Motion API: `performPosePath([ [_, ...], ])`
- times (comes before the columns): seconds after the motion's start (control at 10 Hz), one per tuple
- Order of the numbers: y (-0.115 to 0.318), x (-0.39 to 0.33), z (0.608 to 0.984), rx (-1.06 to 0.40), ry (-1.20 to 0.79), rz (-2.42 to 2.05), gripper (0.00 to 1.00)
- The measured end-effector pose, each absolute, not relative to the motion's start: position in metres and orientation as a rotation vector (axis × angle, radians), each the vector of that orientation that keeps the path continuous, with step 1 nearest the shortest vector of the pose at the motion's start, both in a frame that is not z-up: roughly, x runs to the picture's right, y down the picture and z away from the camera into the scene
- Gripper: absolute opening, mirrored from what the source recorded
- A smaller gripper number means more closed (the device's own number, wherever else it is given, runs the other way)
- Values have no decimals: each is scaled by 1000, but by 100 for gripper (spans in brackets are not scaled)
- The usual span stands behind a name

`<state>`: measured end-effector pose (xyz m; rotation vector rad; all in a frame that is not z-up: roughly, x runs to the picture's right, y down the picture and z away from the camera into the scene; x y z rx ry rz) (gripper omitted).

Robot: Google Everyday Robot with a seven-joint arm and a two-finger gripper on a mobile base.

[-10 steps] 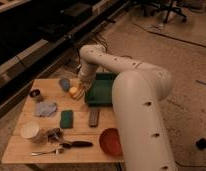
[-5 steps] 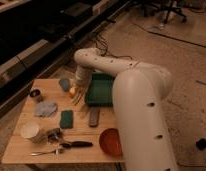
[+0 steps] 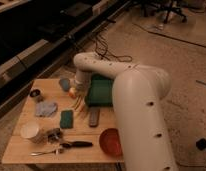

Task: Place banana in table surface

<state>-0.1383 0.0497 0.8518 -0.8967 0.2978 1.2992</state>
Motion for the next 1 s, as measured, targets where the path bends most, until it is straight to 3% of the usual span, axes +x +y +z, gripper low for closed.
performPosePath([
  [0.8,102,-140,859,-974,339,1172,0],
  [1.0,110,-140,865,-974,353,1160,8],
])
